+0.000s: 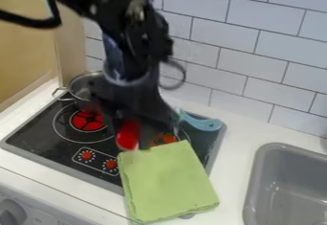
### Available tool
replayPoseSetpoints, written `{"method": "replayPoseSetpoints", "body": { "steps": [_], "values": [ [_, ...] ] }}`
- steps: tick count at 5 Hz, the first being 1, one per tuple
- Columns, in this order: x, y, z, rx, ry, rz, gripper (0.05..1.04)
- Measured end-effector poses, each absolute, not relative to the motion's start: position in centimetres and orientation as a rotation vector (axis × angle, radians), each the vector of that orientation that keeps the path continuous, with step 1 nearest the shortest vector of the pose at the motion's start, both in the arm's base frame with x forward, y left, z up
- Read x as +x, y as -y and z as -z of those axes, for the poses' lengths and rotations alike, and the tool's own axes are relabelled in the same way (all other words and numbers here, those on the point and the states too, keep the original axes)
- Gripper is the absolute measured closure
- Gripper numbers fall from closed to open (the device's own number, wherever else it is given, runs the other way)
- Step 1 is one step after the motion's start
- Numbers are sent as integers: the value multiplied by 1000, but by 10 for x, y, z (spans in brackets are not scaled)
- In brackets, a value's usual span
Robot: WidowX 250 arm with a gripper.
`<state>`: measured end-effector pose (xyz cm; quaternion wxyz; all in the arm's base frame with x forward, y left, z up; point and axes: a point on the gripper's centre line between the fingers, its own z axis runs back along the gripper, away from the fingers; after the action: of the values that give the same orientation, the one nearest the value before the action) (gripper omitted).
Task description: Move red objects in the pan on the green cloth
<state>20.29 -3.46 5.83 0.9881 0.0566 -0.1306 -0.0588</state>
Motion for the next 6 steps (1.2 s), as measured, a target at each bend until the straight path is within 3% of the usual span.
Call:
{"method": "replayPoseSetpoints", "body": {
  "steps": [3,4,5,6],
  "values": [
    [199,51,-16,138,174,201,565],
    [198,57,-9,108,136,235,478],
    [199,60,-8,84,136,246,159],
    [199,57,-9,97,132,244,68]
  ]
}}
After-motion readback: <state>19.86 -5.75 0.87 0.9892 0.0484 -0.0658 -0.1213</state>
